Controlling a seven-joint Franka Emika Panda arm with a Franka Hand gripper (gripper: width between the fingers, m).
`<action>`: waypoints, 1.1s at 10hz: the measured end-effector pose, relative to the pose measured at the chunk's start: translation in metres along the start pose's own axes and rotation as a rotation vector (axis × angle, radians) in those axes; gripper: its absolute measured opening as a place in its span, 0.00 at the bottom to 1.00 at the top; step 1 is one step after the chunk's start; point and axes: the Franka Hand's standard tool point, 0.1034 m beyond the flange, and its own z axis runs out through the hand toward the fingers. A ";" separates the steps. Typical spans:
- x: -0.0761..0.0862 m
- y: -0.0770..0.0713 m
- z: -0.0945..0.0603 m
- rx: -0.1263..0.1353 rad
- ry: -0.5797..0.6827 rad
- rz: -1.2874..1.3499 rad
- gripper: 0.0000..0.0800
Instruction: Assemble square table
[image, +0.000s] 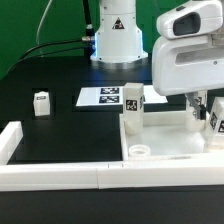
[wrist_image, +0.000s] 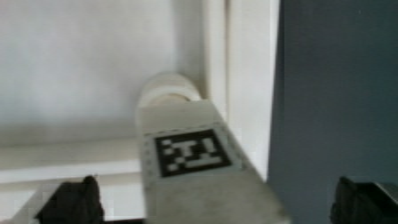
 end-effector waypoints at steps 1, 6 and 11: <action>-0.003 0.007 0.001 0.001 -0.026 -0.004 0.81; 0.004 0.012 0.000 -0.001 0.015 0.043 0.50; 0.004 0.011 0.001 0.002 0.037 0.465 0.35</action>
Offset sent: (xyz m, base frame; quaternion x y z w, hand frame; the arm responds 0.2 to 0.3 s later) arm 0.0183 -0.0007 0.0133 -0.0044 0.0260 0.0086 0.9996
